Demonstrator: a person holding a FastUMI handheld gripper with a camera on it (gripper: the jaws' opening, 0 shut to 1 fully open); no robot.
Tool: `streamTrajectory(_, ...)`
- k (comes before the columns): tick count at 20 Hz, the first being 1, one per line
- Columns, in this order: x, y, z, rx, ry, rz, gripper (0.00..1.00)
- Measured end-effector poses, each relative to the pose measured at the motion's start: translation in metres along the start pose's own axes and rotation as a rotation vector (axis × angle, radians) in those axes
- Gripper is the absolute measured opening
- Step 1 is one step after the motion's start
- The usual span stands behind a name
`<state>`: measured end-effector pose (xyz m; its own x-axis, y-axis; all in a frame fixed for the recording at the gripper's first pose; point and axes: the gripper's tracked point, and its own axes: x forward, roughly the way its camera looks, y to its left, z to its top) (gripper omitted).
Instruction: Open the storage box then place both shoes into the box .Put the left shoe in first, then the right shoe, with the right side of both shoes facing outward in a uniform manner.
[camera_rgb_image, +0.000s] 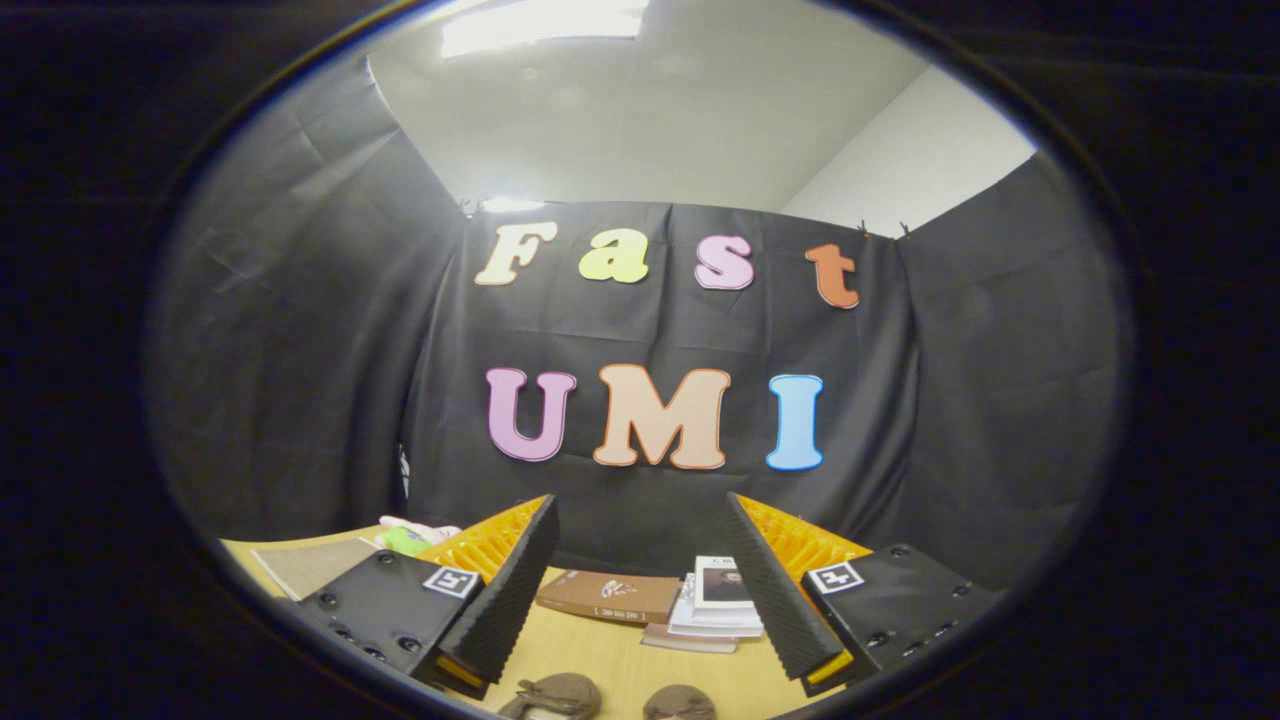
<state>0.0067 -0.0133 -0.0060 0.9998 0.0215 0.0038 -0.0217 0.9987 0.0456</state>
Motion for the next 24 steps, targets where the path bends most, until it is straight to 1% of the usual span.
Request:
streamTrajectory(3, -0.001, -0.005, -0.002, 0.000, 0.004, -0.003, 1.00)
streamTrajectory(5, -0.003, -0.003, -0.004, 0.012, 0.010, 0.012, 1.00)
streamTrajectory(9, -0.006, 0.013, -0.014, 0.087, 0.051, 0.088, 1.00)
streamTrajectory(12, -0.012, 0.041, -0.038, 0.164, 0.142, 0.191, 1.00)
streamTrajectory(15, -0.023, 0.070, -0.068, 0.273, 0.257, 0.280, 1.00)
streamTrajectory(19, -0.037, 0.113, -0.112, 0.484, 0.438, 0.380, 1.00)
streamTrajectory(24, -0.047, 0.143, -0.148, 0.701, 0.600, 0.410, 1.00)
